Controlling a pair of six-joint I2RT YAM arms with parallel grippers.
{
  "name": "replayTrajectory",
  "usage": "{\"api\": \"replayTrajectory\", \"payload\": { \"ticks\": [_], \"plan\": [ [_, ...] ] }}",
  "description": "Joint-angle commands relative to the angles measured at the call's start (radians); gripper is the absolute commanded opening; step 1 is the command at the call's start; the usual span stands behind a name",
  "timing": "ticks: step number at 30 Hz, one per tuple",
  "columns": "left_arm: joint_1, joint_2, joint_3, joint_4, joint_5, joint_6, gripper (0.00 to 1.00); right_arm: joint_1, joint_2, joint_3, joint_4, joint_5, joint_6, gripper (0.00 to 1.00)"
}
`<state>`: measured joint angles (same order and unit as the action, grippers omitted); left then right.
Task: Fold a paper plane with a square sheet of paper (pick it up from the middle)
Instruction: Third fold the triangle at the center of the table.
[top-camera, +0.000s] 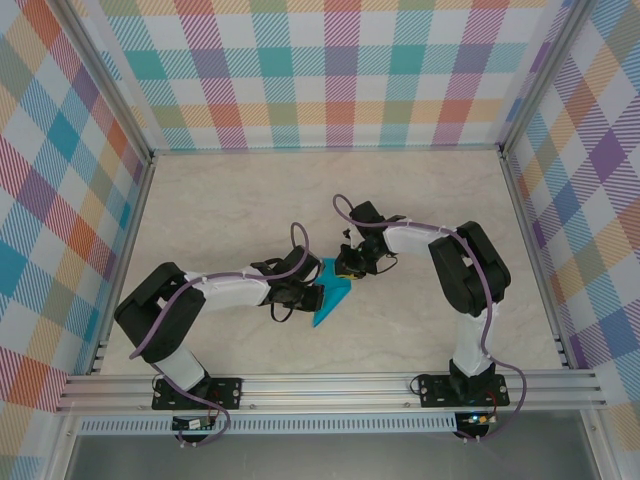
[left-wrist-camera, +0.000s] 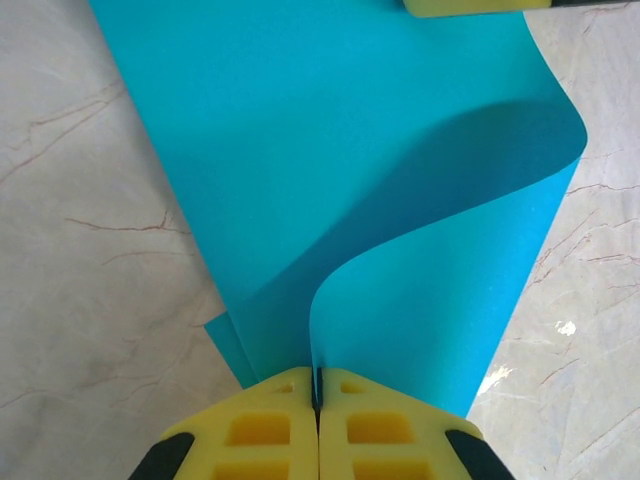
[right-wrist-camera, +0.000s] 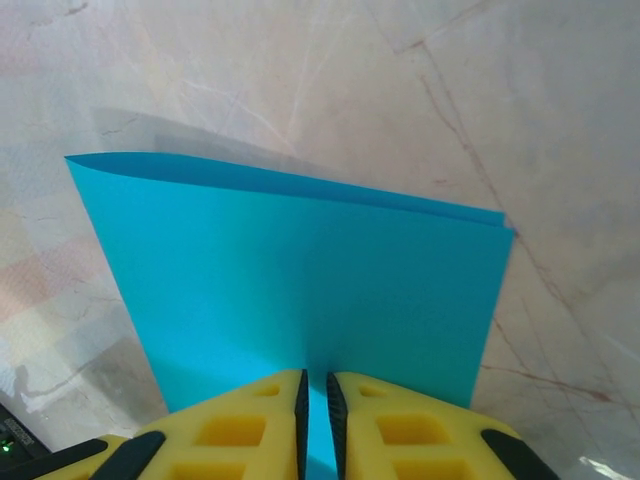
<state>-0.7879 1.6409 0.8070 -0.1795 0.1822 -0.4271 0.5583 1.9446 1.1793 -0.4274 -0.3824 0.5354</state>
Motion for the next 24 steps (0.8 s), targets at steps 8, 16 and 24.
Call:
{"api": "replayTrajectory", "payload": {
  "ticks": [8, 16, 24],
  "plan": [
    [0.011, 0.035, -0.009, 0.003, 0.017, 0.005, 0.05, -0.004, -0.306, -0.139, 0.011, 0.136, 0.153, 0.20],
    [0.010, 0.021, -0.012, -0.007, 0.018, 0.012, 0.05, 0.108, -0.488, -0.481, 0.404, 0.011, 0.432, 0.00],
    [0.011, 0.014, -0.019, -0.002, 0.022, 0.012, 0.05, 0.277, -0.453, -0.566, 0.555, 0.048, 0.574, 0.00]
  ]
}}
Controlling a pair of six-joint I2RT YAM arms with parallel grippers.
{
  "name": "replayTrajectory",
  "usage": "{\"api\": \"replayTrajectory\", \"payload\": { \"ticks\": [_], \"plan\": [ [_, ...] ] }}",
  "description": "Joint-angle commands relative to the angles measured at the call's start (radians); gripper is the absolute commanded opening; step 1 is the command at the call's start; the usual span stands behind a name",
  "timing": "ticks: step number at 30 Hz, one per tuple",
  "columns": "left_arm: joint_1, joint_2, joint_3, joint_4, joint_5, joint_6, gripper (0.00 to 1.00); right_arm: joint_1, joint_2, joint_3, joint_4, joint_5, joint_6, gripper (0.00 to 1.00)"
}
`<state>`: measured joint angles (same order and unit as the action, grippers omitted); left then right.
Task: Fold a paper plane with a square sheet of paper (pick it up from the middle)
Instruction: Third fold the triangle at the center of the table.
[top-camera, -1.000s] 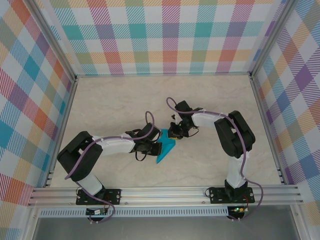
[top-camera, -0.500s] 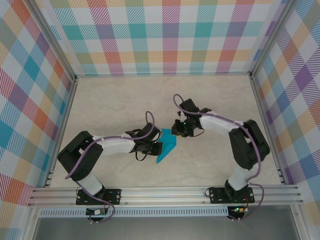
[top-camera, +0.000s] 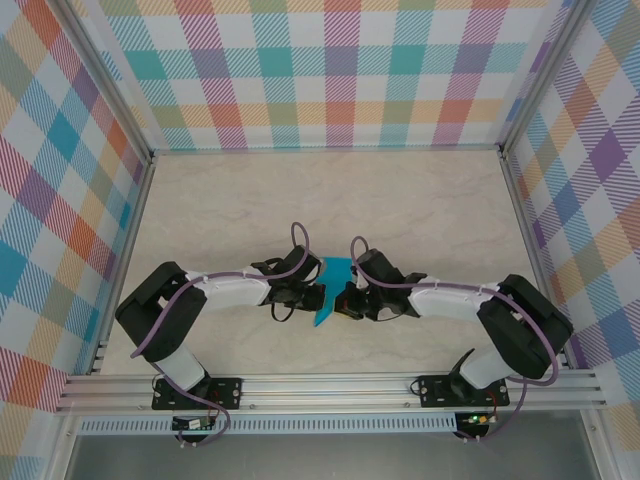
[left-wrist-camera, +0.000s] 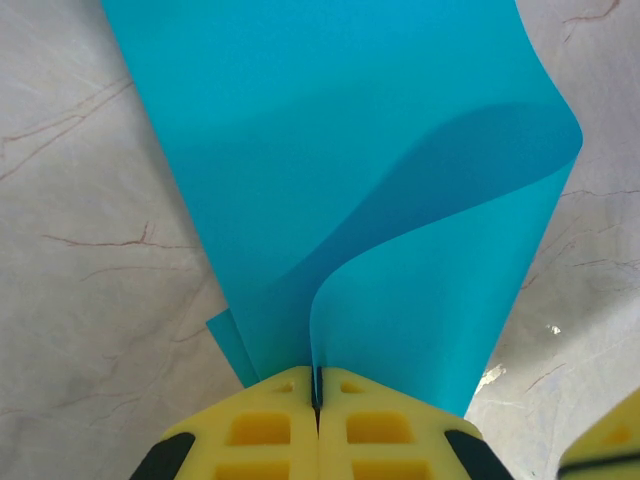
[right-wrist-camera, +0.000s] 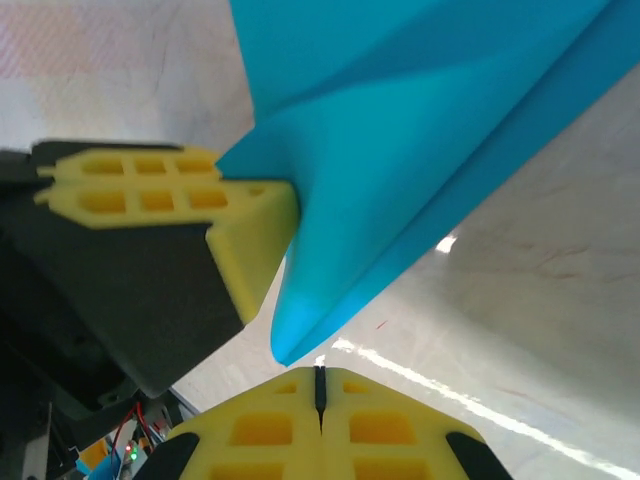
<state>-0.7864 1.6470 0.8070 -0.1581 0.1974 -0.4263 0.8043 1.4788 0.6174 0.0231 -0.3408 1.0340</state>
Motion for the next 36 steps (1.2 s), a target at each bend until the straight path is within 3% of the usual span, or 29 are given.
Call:
{"api": "replayTrajectory", "payload": {
  "ticks": [1, 6, 24, 36],
  "plan": [
    [0.009, 0.007, -0.019, -0.023, 0.008, 0.011, 0.05, 0.050, 0.024, 0.008, 0.101, 0.006, 0.076, 0.00],
    [0.009, 0.005, -0.022, -0.022, 0.006, 0.011, 0.05, 0.122, 0.075, 0.029, 0.125, 0.030, 0.099, 0.00],
    [0.010, 0.016, -0.023, -0.012, 0.027, 0.010, 0.05, 0.132, 0.162, -0.008, 0.305, 0.039, 0.162, 0.00],
    [0.009, 0.030, -0.020, 0.006, 0.075, -0.003, 0.05, 0.145, -0.007, -0.134, 0.281, 0.181, 0.200, 0.00]
  ]
}}
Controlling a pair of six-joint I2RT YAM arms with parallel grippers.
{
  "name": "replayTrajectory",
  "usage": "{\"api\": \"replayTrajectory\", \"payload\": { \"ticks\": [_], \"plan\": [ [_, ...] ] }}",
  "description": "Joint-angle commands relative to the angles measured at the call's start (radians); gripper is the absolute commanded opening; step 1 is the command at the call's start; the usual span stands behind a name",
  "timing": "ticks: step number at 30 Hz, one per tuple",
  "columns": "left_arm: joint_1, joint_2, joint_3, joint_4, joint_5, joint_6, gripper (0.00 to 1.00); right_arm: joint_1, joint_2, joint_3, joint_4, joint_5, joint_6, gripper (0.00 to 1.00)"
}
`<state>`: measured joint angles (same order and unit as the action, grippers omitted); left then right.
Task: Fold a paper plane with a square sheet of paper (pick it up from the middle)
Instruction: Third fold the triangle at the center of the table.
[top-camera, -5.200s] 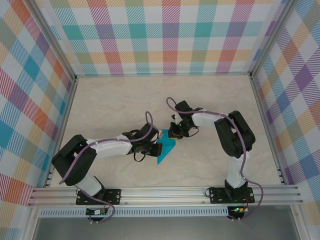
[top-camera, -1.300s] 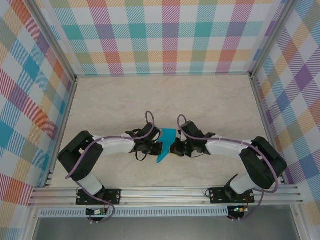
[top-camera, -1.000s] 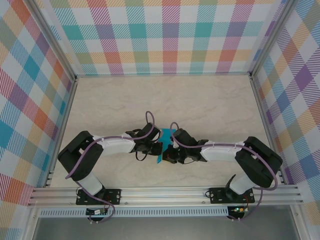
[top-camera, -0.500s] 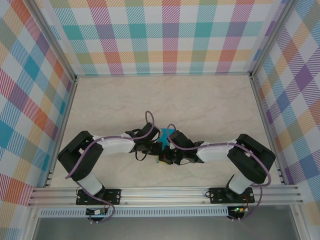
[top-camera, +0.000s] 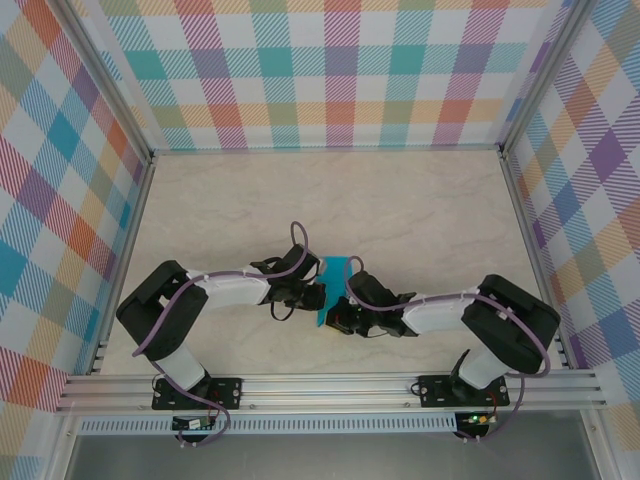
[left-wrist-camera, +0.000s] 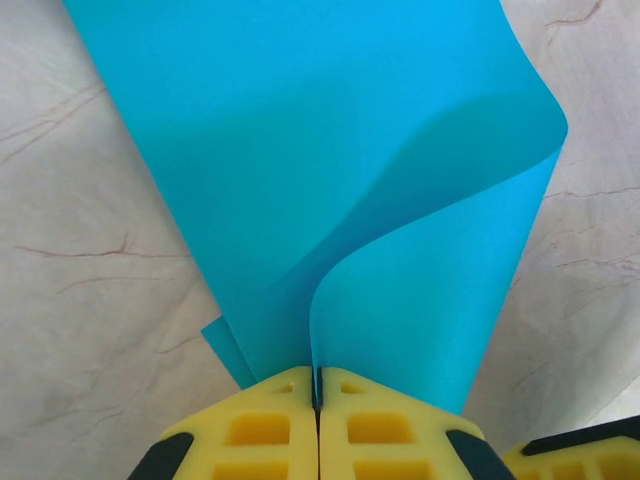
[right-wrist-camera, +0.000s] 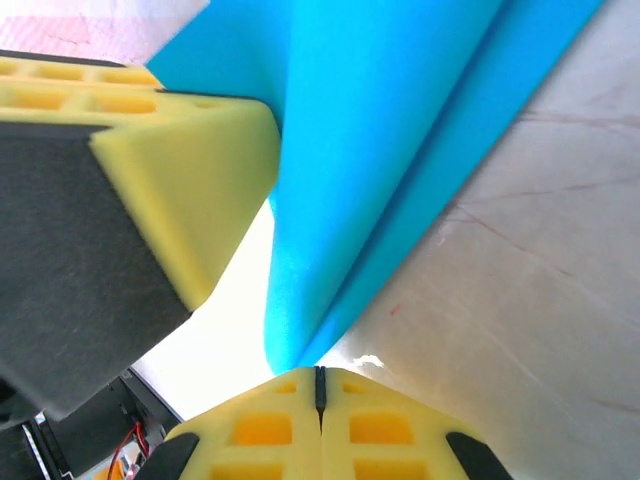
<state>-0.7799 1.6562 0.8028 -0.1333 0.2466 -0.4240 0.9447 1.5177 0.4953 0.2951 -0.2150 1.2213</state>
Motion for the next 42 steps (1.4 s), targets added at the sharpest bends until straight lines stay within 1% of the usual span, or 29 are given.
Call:
{"api": "replayTrajectory", "payload": {
  "ticks": [1, 3, 5, 8, 15, 23, 36, 42],
  "plan": [
    [0.003, 0.019, -0.015, -0.024, 0.022, -0.002, 0.05, 0.003, -0.054, -0.011, 0.000, 0.057, 0.007, 0.00],
    [0.002, 0.018, -0.012, -0.036, 0.012, 0.001, 0.05, -0.002, -0.063, -0.003, -0.027, 0.061, 0.005, 0.00],
    [0.002, 0.017, -0.010, -0.044, 0.005, 0.005, 0.05, -0.012, -0.059, 0.003, -0.010, 0.045, 0.002, 0.00],
    [0.003, 0.020, -0.009, -0.048, 0.004, 0.012, 0.05, -0.027, -0.059, 0.022, -0.035, 0.062, -0.019, 0.00],
    [0.002, 0.039, -0.007, -0.040, 0.017, 0.013, 0.05, -0.109, -0.031, 0.046, -0.004, 0.002, -0.049, 0.00],
    [0.003, 0.042, -0.003, -0.046, 0.018, 0.018, 0.05, -0.128, 0.030, 0.088, -0.011, -0.024, -0.067, 0.00],
    [0.002, 0.042, 0.004, -0.056, 0.015, 0.027, 0.05, -0.139, 0.059, 0.053, -0.022, -0.012, -0.088, 0.00],
    [0.003, 0.051, 0.009, -0.059, 0.016, 0.031, 0.05, -0.144, 0.091, 0.068, -0.038, -0.022, -0.096, 0.00]
  ]
}}
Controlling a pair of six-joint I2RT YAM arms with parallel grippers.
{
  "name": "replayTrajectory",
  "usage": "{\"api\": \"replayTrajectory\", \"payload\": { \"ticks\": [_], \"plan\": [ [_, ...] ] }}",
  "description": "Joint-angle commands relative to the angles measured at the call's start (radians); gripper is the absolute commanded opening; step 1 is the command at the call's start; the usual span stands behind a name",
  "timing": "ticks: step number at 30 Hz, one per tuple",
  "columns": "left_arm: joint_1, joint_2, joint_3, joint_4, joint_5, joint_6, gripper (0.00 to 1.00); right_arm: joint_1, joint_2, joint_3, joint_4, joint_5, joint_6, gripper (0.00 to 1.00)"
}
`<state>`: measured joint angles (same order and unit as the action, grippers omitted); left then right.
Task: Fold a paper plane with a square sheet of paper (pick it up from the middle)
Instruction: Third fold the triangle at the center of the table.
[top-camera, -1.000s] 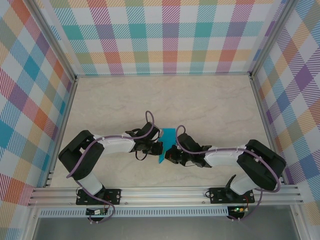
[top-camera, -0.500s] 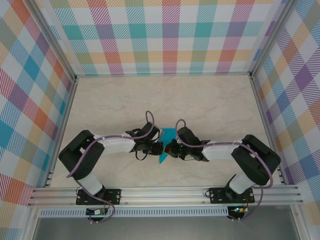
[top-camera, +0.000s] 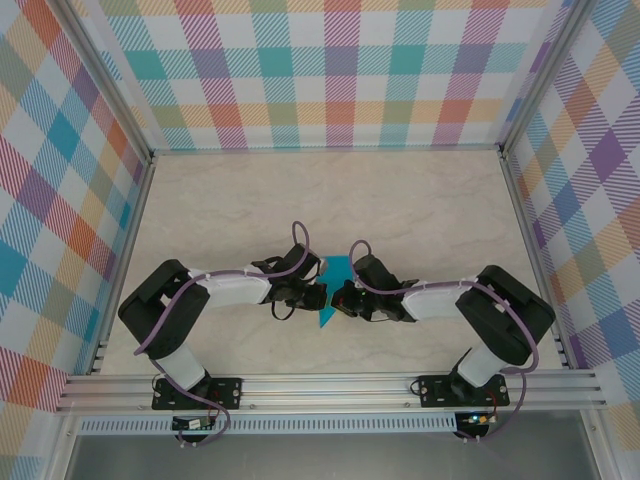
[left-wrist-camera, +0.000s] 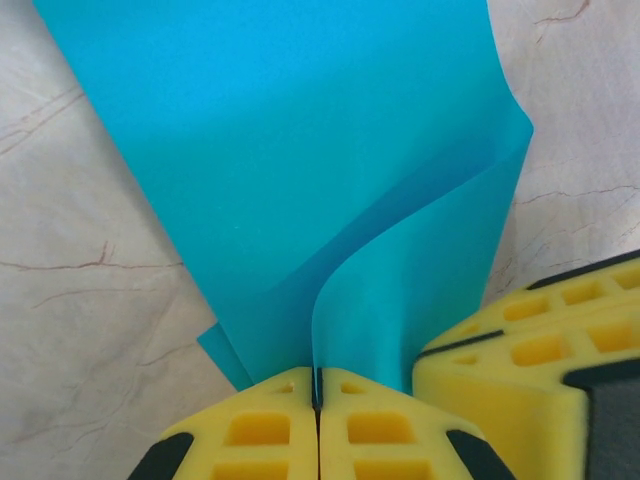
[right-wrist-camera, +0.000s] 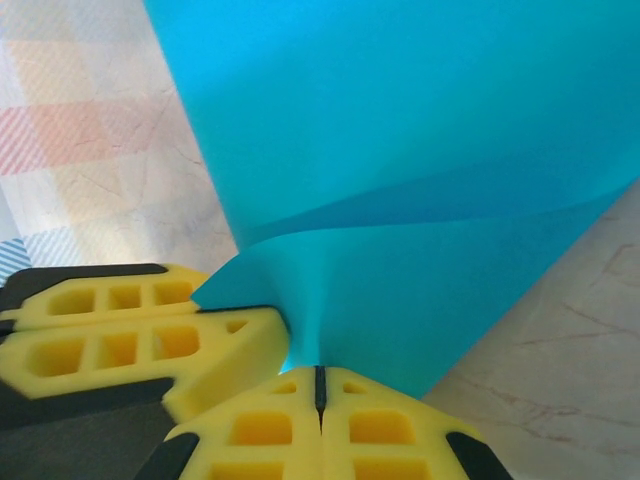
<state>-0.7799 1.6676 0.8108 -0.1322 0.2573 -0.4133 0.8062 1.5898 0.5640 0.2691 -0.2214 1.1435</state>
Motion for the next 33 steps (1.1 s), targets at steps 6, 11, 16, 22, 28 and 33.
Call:
{"api": "replayTrajectory", "payload": {
  "ticks": [6, 11, 16, 22, 28, 33],
  "plan": [
    [0.002, 0.040, 0.000, -0.061, 0.005, 0.024, 0.05, -0.006, 0.029, -0.021, 0.006, -0.023, -0.007, 0.00],
    [0.002, 0.040, -0.001, -0.063, 0.002, 0.024, 0.05, -0.015, -0.028, 0.004, -0.020, -0.049, -0.039, 0.00],
    [0.002, 0.037, -0.004, -0.067, -0.003, 0.025, 0.05, -0.064, -0.066, 0.002, -0.006, -0.090, -0.081, 0.00],
    [0.002, 0.038, -0.007, -0.063, -0.004, 0.021, 0.05, -0.111, -0.024, 0.007, 0.007, -0.124, -0.113, 0.00],
    [0.003, 0.035, -0.010, -0.064, -0.007, 0.022, 0.02, -0.142, 0.042, 0.011, 0.029, -0.162, -0.149, 0.00],
    [0.002, 0.034, -0.015, -0.071, -0.023, 0.021, 0.00, -0.156, 0.085, 0.005, -0.003, -0.155, -0.147, 0.00]
  ]
}}
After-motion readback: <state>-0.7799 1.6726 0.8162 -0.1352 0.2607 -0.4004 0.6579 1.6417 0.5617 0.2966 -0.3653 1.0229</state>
